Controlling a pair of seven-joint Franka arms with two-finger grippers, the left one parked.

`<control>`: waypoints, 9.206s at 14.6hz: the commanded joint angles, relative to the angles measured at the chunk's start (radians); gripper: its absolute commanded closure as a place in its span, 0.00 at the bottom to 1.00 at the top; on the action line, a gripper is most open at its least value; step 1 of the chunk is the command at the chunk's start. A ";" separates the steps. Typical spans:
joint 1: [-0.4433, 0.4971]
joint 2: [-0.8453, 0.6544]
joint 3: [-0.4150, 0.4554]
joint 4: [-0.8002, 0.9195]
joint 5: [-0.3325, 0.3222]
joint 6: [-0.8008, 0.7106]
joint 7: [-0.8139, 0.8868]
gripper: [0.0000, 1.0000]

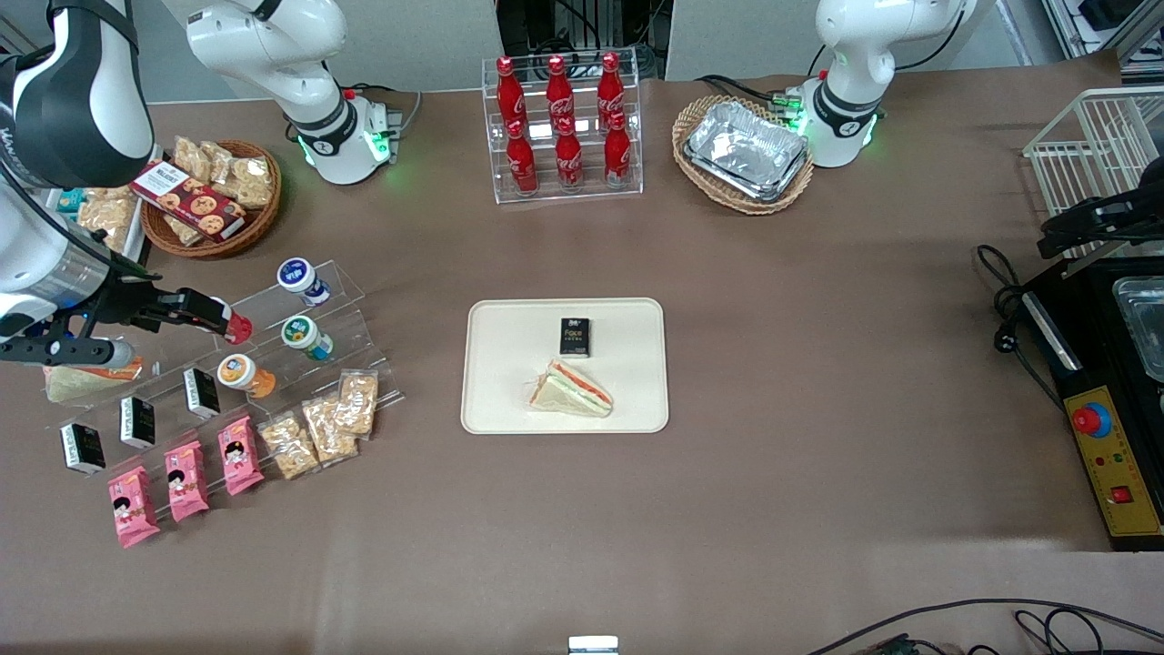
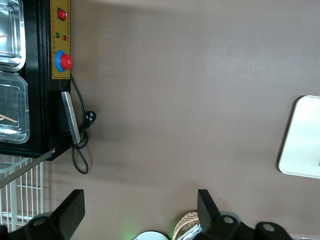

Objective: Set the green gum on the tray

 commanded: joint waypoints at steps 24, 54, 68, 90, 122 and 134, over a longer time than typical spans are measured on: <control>0.011 -0.307 0.041 -0.354 0.028 0.050 0.005 0.00; 0.036 -0.027 0.039 -0.612 0.018 0.633 0.008 0.00; 0.036 0.006 0.039 -0.646 -0.045 0.680 -0.001 0.30; 0.134 -0.221 0.078 -0.276 0.095 0.055 0.188 0.83; 0.517 0.369 0.168 -0.411 0.049 0.858 0.749 0.04; 0.280 0.044 0.150 -0.307 0.049 0.425 0.574 0.01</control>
